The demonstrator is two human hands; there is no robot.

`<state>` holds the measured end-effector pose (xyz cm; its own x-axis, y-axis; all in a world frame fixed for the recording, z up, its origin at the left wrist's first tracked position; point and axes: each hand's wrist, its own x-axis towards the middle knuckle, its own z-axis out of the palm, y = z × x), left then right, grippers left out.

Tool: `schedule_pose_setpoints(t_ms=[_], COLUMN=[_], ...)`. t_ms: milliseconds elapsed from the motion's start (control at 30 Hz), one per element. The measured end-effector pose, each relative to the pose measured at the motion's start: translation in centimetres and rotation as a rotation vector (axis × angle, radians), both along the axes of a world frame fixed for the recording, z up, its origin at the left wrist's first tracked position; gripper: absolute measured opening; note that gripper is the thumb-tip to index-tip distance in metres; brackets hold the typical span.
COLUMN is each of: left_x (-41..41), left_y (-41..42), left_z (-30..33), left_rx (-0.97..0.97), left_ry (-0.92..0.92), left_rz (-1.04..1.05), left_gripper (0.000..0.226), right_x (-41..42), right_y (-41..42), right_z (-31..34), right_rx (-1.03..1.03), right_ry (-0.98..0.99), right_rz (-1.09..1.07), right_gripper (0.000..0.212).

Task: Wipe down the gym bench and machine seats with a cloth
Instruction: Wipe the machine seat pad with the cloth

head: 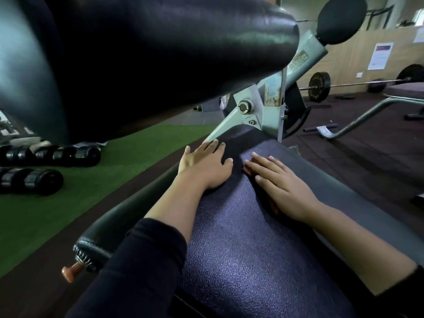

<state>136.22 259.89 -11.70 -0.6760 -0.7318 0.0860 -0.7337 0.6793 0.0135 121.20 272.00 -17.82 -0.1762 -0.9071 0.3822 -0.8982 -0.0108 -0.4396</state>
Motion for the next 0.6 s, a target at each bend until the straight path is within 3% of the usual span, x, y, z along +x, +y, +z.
schedule_pose_setpoints(t_ms=[133, 467, 600], left_x=[-0.1, -0.4, -0.3], left_y=[-0.5, -1.0, -0.9], left_z=[-0.2, -0.2, -0.2], left_rx=[0.014, 0.029, 0.032], left_ry=[0.029, 0.042, 0.046], left_rz=[-0.002, -0.009, -0.010], left_gripper=[0.058, 0.054, 0.054], right_x=[-0.1, -4.2, -7.8], right_y=[-0.8, -9.7, -9.5], right_z=[0.3, 3.6, 3.0], right_rx=[-0.007, -0.007, 0.025], right_ry=[-0.007, 0.056, -0.096], right_rz=[0.022, 0.041, -0.021], right_gripper=[0.037, 0.040, 0.040])
